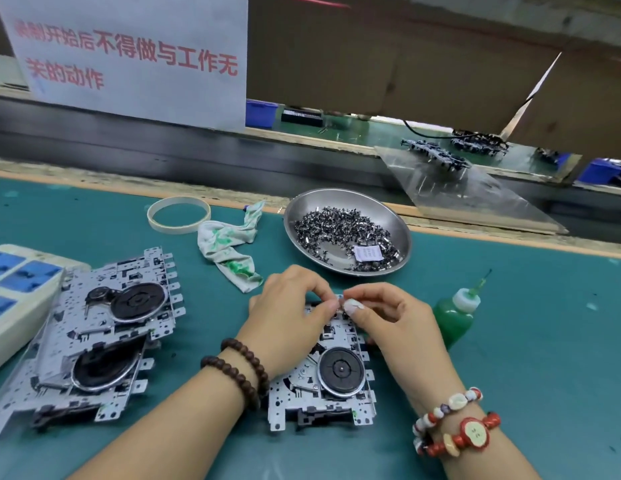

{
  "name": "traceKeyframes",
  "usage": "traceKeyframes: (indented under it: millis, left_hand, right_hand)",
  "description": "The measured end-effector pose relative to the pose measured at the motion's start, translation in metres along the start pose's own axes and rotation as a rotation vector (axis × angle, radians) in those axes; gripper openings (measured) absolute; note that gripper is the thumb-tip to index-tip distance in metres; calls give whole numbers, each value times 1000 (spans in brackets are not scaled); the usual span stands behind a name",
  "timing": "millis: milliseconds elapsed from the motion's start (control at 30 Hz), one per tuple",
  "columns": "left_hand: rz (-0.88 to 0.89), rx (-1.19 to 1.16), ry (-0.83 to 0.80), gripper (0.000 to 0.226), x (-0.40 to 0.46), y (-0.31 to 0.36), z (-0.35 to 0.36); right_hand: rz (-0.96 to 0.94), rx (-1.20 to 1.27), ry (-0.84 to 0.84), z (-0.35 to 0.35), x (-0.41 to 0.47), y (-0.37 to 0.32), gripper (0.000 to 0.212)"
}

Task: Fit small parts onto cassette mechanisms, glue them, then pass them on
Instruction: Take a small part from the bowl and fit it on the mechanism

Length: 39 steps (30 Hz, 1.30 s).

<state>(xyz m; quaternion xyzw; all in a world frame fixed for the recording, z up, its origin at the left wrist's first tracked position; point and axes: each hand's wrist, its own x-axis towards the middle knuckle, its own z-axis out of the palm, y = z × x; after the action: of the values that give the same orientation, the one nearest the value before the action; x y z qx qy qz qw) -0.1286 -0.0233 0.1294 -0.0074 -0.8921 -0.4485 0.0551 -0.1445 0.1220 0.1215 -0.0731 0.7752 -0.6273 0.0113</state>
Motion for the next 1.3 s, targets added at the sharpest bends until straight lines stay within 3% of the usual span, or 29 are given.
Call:
traceKeyframes:
  millis: [333, 967, 1300]
  left_hand:
    - [21, 45, -33, 24, 1, -1, 2]
    - [7, 45, -19, 23, 0, -1, 5]
    - [10, 14, -4, 22, -1, 0, 5]
  right_hand:
    - [6, -234, -77, -3, -1, 0, 10]
    - [3, -168, -17, 0, -2, 2, 13]
    - [51, -90, -87, -1, -1, 3, 14]
